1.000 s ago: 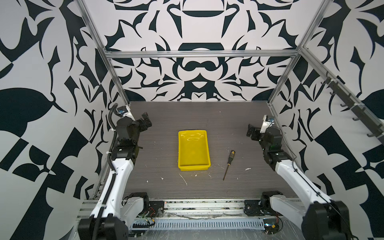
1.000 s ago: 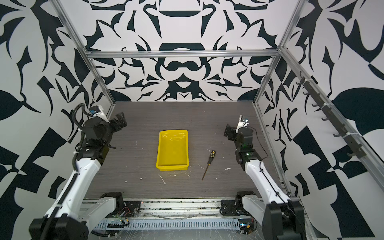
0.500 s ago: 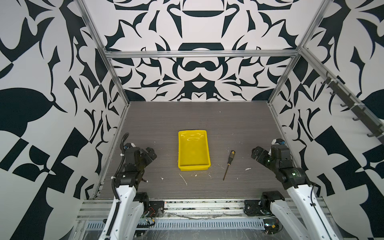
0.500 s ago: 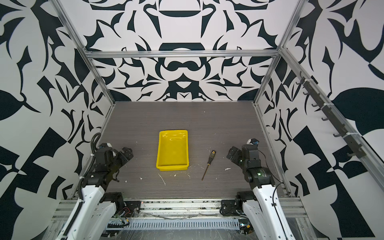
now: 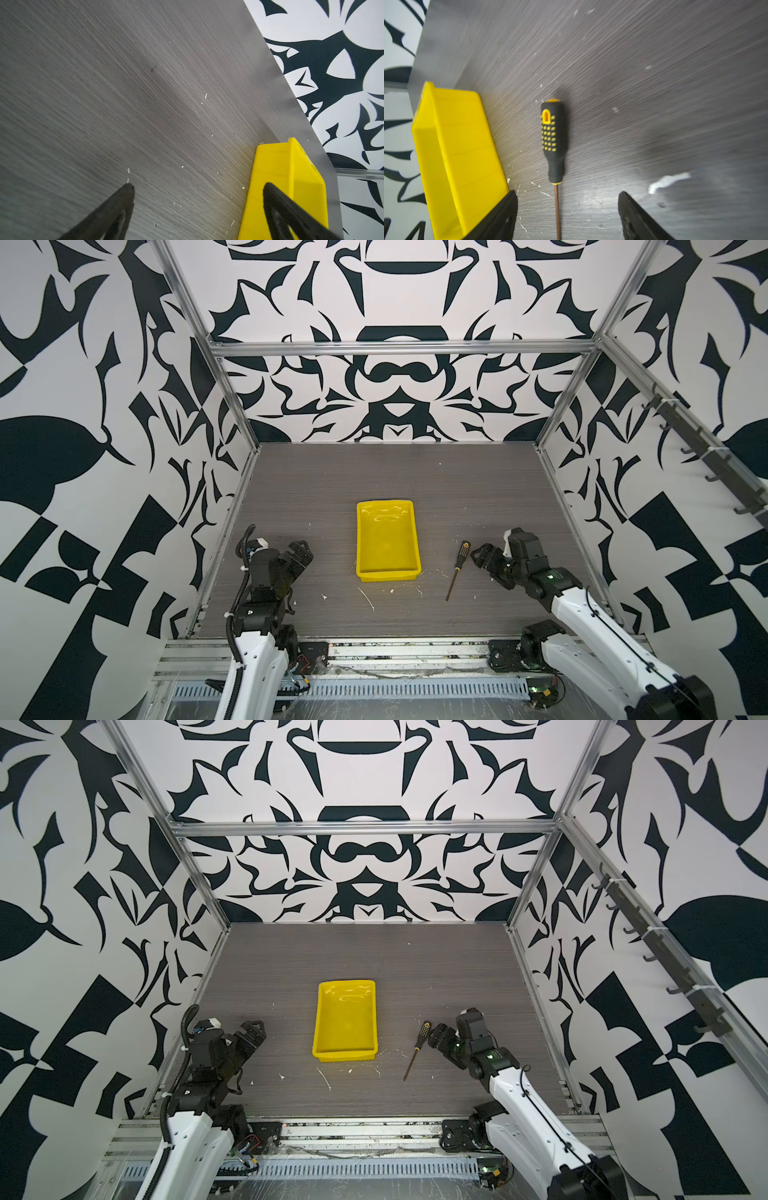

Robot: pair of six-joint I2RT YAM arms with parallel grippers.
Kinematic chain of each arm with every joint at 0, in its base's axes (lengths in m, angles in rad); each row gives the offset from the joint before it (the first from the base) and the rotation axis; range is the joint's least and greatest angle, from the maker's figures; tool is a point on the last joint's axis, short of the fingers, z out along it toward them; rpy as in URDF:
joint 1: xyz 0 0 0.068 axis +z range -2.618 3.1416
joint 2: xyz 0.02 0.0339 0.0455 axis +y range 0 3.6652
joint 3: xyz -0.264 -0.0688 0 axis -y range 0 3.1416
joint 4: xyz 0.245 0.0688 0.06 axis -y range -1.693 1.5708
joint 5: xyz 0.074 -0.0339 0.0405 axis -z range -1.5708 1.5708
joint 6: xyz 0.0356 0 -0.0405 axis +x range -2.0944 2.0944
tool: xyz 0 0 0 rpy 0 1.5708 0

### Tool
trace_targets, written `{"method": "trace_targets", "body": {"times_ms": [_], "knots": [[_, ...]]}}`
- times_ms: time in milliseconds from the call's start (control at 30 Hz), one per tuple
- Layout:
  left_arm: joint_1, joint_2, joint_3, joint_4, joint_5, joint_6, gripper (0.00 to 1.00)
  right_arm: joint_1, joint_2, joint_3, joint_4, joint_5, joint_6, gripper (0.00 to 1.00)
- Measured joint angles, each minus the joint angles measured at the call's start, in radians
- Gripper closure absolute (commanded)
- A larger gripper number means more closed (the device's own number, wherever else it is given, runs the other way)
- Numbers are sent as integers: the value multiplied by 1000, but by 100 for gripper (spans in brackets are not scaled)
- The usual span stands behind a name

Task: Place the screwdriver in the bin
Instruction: 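Move the right gripper down over the black-and-yellow screwdriver handle, then close the right gripper on the screwdriver handle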

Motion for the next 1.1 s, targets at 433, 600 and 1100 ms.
{"method": "trace_targets", "body": {"times_ms": [433, 600, 1100], "knots": [[0, 132, 6, 16, 18, -3, 1, 100, 359, 163, 54, 103, 16, 38], [0, 124, 6, 21, 19, -3, 1, 100, 473, 240, 44, 129, -6, 47], [0, 130, 6, 29, 19, -3, 1, 104, 579, 257, 57, 121, -22, 57]]}}
